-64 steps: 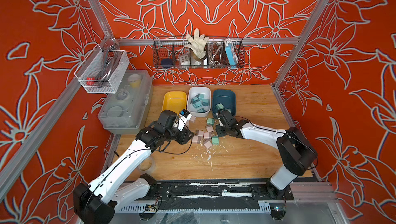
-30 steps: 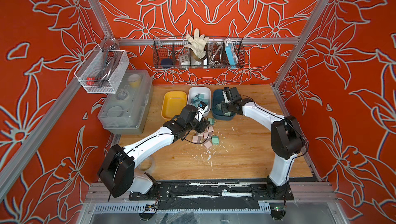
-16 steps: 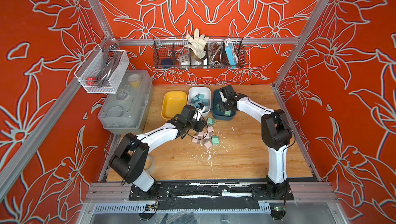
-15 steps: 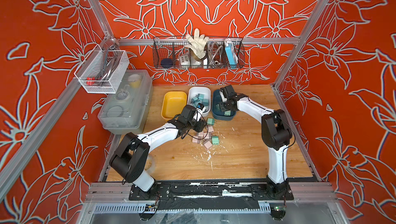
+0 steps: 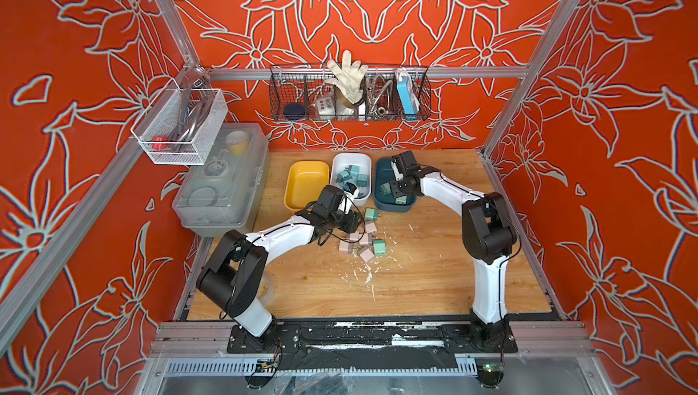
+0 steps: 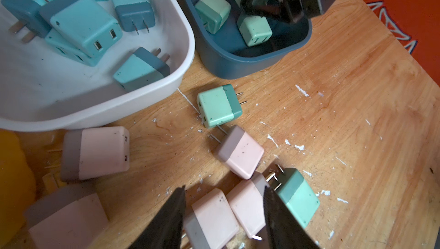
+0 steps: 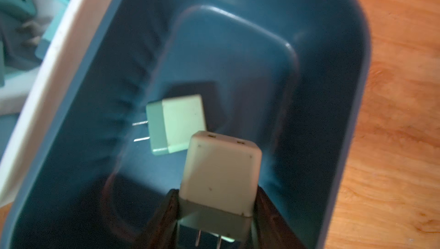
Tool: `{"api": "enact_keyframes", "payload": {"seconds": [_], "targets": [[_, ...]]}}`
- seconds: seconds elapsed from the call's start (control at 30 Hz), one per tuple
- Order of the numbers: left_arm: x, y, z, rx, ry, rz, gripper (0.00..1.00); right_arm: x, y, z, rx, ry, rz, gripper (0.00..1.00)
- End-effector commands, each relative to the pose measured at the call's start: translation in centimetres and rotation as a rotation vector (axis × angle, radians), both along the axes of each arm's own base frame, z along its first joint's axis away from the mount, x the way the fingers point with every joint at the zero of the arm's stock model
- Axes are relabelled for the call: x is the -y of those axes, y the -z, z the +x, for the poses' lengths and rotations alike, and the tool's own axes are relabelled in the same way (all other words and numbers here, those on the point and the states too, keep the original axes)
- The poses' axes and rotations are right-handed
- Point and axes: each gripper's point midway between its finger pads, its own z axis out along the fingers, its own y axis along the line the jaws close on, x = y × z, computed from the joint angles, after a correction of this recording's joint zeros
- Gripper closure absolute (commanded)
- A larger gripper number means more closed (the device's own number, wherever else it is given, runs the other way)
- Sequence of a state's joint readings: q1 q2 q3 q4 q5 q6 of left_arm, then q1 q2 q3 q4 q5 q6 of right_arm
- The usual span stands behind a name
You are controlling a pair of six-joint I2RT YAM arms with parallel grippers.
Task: Place the plugs by color into the storage box
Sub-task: Place the plug in the storage box.
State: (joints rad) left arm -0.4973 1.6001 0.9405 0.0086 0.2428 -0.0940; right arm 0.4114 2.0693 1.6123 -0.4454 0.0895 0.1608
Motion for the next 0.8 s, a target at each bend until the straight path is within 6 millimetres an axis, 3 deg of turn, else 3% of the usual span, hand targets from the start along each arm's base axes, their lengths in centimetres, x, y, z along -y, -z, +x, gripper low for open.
{"api": "enact_keyframes", "payload": {"seconds": [0.0,0.13,0.33,0.5,0.63,0.77], "targets": [[0.5,-1.9,0.1,0.0,-0.008,-0.05,0.46,0.7,-1.4,2.1,0.061,0.012,-0.02,0.49],[0.4,-2.0,0.0,-0.016,-0.019,-0.058,0.46,1.0,-1.6,2.7,0.06,0.028,-0.032,0.36],[0.7,-1.8,-0.5,-0.07,-0.019,-0.074,0.45,0.8,-5.2,1.0,0.08,0.011,0.02,0.35],[1.0,-0.9,-1.1,-0.13,-0.027,-0.086,0.45,1.3,-8.8,-3.0,0.119,-0.016,0.093,0.37],[1.6,-0.7,-2.0,-0.167,-0.021,-0.103,0.45,1.4,-9.7,-6.9,0.099,-0.023,0.18,0.39],[2.3,-1.1,-3.6,-0.183,0.005,-0.092,0.45,-0.3,-9.8,-11.1,0.069,-0.08,0.308,0.4]]}}
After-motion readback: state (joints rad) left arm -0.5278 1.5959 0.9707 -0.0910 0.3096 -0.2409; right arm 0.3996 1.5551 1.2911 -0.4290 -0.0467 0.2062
